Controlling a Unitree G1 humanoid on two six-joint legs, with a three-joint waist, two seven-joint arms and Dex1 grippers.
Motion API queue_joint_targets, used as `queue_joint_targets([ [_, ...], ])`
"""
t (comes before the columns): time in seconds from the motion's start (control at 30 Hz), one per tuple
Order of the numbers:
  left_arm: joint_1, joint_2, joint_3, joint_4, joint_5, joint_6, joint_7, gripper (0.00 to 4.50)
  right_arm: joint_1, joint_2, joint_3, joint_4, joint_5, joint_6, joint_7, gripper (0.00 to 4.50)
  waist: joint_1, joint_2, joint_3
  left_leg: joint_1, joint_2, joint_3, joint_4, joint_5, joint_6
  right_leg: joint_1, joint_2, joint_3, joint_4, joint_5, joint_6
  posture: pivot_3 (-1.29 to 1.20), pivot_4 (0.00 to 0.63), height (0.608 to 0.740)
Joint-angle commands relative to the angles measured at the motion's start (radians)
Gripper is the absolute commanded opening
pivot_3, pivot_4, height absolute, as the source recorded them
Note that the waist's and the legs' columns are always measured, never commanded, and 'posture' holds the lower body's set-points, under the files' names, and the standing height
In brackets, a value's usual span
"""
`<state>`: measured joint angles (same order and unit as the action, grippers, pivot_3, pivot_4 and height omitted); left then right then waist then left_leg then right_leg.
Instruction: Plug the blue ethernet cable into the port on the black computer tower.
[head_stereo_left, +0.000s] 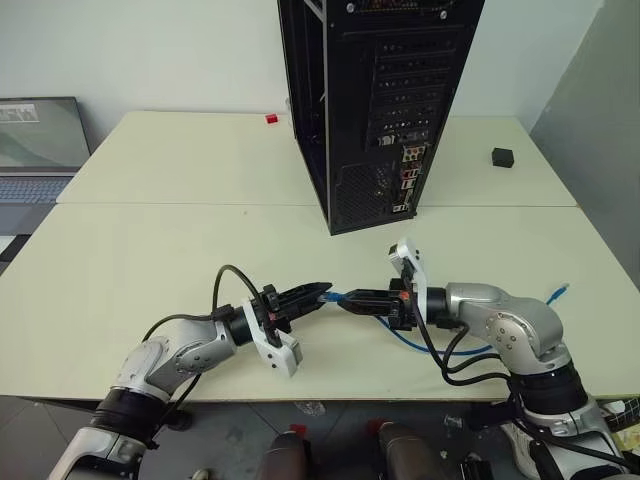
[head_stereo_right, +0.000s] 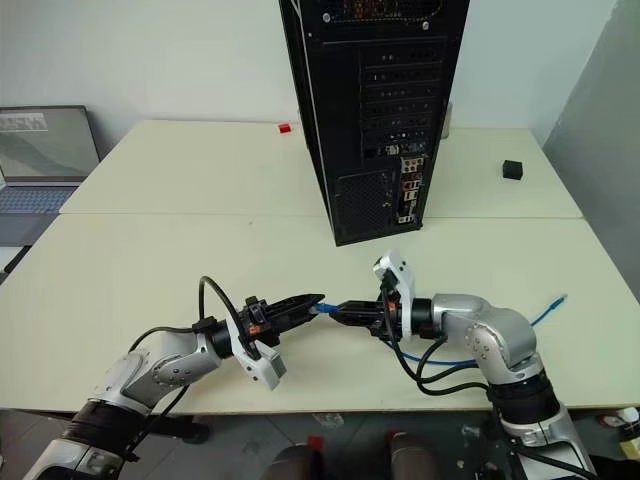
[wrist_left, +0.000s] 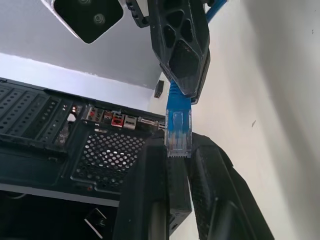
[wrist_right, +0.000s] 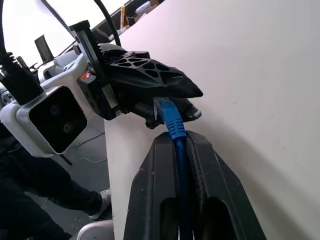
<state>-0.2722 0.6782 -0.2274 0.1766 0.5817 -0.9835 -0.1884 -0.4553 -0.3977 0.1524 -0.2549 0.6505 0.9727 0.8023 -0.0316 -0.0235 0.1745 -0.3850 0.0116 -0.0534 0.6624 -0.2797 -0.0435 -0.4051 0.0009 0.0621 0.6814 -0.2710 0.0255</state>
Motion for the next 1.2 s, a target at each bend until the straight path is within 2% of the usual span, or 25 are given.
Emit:
queue_joint_targets([
  [0.03, -0.005, 0.009, -0.016, -0.013, -0.086, -0.004, -0.041, 1.6, -0.02, -0.024, -0.036, -0.018, 0.017, -0.005, 0.004, 0.0, 0.0, 0.0, 0.0, 0.0, 0.0, 0.0, 0.0, 0.0, 0.0, 0.0, 0.0, 0.0, 0.0, 0.0, 0.0, 0.0, 0.15, 0.74],
  [0.13, -0.005, 0.01, -0.025, -0.011, -0.145, 0.006, -0.08, 2.29, -0.022, -0.046, -0.067, -0.02, 0.024, -0.005, 0.001, 0.0, 0.0, 0.0, 0.0, 0.0, 0.0, 0.0, 0.0, 0.0, 0.0, 0.0, 0.0, 0.0, 0.0, 0.0, 0.0, 0.0, 0.15, 0.74],
  [0.27, 0.019, -0.006, -0.023, -0.041, -0.268, 0.109, -0.152, 3.2, -0.016, -0.065, -0.126, -0.035, 0.032, -0.01, -0.023, 0.0, 0.0, 0.0, 0.0, 0.0, 0.0, 0.0, 0.0, 0.0, 0.0, 0.0, 0.0, 0.0, 0.0, 0.0, 0.0, 0.0, 0.15, 0.74],
  [0.3, 0.03, -0.021, -0.025, -0.067, -0.321, 0.182, -0.183, 3.38, -0.013, -0.071, -0.145, -0.042, 0.021, -0.027, -0.039, 0.0, 0.0, 0.0, 0.0, 0.0, 0.0, 0.0, 0.0, 0.0, 0.0, 0.0, 0.0, 0.0, 0.0, 0.0, 0.0, 0.0, 0.15, 0.74],
  [0.5, 0.048, -0.175, -0.015, -0.283, -0.616, 0.749, -0.289, 3.38, -0.003, -0.068, -0.186, -0.095, -0.119, -0.151, -0.213, 0.0, -0.001, 0.0, 0.0, -0.001, 0.0, 0.0, 0.0, 0.0, 0.0, 0.0, 0.001, 0.0, 0.0, 0.0, 0.0, 0.0, 0.15, 0.74],
  [0.67, -0.008, -0.316, -0.02, -0.445, -0.721, 1.159, -0.257, 3.38, -0.003, -0.005, -0.159, -0.127, -0.257, -0.216, -0.402, 0.0, -0.001, 0.0, 0.0, -0.001, 0.0, 0.0, 0.001, 0.0, 0.0, 0.0, 0.006, 0.0, 0.0, 0.0, 0.0, 0.0, 0.15, 0.74],
  [0.8, -0.11, -0.449, 0.007, -0.48, -0.764, 1.44, -0.165, 3.38, -0.001, 0.056, -0.115, -0.139, -0.387, -0.289, -0.542, 0.0, 0.0, 0.0, 0.0, -0.001, 0.0, 0.0, 0.001, 0.0, 0.0, 0.0, 0.006, 0.001, 0.0, 0.0, 0.0, 0.0, 0.15, 0.74],
  [0.97, -0.186, -0.502, 0.006, -0.503, -0.78, 1.593, -0.15, 3.38, -0.016, 0.114, -0.094, -0.1, -0.484, -0.349, -0.636, 0.0, -0.003, 0.0, 0.0, -0.001, 0.0, 0.0, 0.0, 0.0, 0.0, 0.0, 0.006, 0.002, 0.0, 0.0, 0.0, 0.0, 0.15, 0.74],
  [1.2, -0.22, -0.494, -0.032, -0.505, -0.725, 1.59, -0.146, 3.38, -0.103, 0.182, -0.146, 0.047, -0.522, -0.393, -0.706, 0.0, -0.001, 0.0, 0.0, 0.0, 0.0, 0.001, 0.0, 0.0, -0.001, 0.0, 0.006, 0.003, 0.0, 0.0, 0.0, 0.0, 0.15, 0.74],
])
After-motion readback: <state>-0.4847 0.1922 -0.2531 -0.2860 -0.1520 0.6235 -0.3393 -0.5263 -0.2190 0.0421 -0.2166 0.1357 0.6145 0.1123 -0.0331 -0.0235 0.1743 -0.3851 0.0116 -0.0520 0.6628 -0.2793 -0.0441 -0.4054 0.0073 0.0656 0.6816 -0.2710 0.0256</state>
